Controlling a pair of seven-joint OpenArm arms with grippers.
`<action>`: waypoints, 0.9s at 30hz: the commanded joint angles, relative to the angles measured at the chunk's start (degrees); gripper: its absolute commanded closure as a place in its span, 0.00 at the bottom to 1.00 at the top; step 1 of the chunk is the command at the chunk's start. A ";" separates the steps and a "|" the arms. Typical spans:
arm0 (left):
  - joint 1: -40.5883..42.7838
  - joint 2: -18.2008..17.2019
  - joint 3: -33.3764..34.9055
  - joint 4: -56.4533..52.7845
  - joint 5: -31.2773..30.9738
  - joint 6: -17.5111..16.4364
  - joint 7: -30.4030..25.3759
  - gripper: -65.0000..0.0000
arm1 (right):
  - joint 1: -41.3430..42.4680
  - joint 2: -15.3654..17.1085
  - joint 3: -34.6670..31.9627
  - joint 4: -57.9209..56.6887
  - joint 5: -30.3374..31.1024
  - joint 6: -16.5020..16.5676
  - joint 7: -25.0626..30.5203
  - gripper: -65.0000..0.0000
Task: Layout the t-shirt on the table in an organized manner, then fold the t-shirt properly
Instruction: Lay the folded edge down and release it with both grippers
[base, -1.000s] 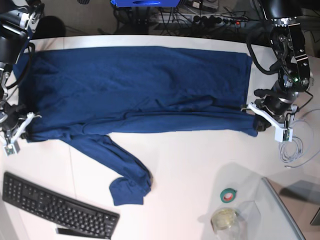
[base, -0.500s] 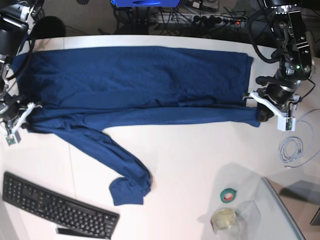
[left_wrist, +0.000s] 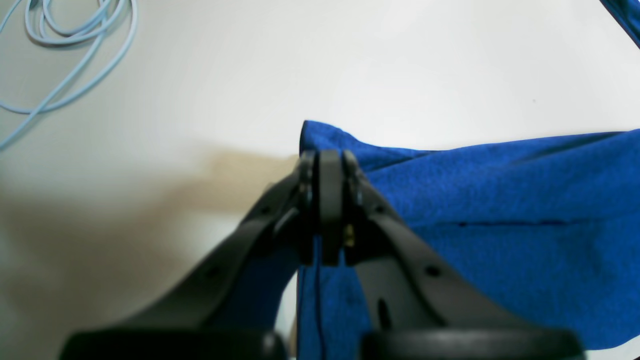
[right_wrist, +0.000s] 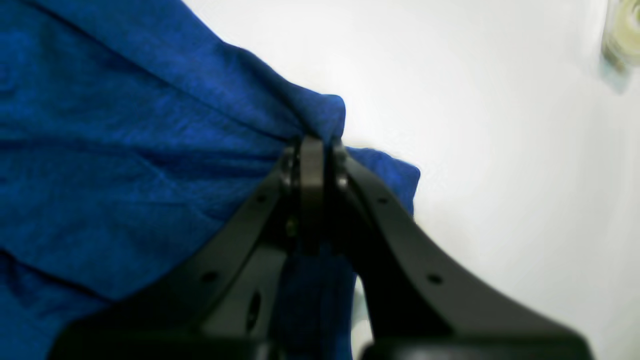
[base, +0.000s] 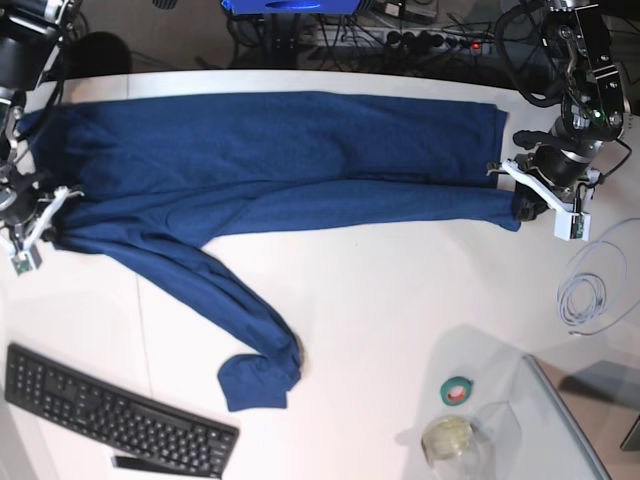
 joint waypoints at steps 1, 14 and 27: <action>0.06 -0.83 -0.37 0.88 -0.39 0.14 -1.25 1.00 | 0.26 1.12 0.37 2.46 0.66 -0.25 -0.20 1.00; 1.56 -1.18 -0.37 1.24 -0.30 0.14 -1.16 1.00 | -0.97 1.03 2.40 4.57 0.66 -0.25 -8.11 1.00; 3.67 -1.18 -0.37 0.97 -0.21 0.14 -1.25 1.00 | -2.73 0.33 2.66 3.95 0.66 -0.17 -11.71 1.00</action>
